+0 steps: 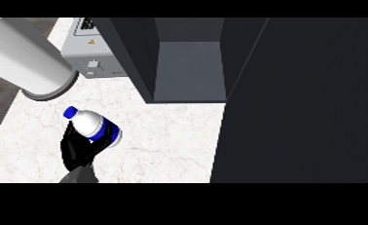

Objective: Pick up the bottled water, place it into the cabinet and close the cabinet

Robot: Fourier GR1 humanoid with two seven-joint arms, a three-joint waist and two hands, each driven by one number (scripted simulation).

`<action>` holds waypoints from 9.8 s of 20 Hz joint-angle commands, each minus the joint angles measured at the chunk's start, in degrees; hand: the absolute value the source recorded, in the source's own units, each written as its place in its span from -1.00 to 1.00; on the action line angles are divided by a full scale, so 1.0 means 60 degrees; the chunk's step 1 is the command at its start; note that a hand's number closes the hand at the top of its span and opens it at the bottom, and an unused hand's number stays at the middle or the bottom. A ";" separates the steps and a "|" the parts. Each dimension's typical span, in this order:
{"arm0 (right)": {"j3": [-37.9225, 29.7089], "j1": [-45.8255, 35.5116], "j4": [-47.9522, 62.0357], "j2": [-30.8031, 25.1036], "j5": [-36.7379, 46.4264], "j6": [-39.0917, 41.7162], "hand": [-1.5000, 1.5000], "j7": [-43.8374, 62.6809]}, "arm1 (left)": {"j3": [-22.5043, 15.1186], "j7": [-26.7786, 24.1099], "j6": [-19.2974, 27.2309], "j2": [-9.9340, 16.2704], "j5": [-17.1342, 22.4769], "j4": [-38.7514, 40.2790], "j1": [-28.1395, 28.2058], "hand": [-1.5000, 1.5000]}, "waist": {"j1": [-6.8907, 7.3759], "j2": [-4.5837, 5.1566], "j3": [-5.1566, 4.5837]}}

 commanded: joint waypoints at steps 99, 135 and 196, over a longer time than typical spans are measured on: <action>0.0605 0.0538 -0.0888 -0.1156 -0.0064 -0.0504 -1.00 -0.0972 | -0.4288 0.3663 0.7174 -0.0338 -0.1326 0.4802 -0.8125 -1.00 | -0.0618 0.0191 -0.0010; 0.0388 0.0670 -0.0944 -0.1528 -0.0151 -0.0791 -1.00 -0.0849 | -0.4159 0.1208 0.2470 -0.0444 0.0591 0.2349 -0.6902 1.00 | -0.0125 -0.0042 -0.0007; -0.2789 -0.9000 0.5986 0.2859 -0.1991 0.0431 1.00 0.2998 | -0.4792 0.1382 -0.1988 0.4760 0.3489 -1.4205 1.0370 1.00 | 0.0446 0.0059 -0.0004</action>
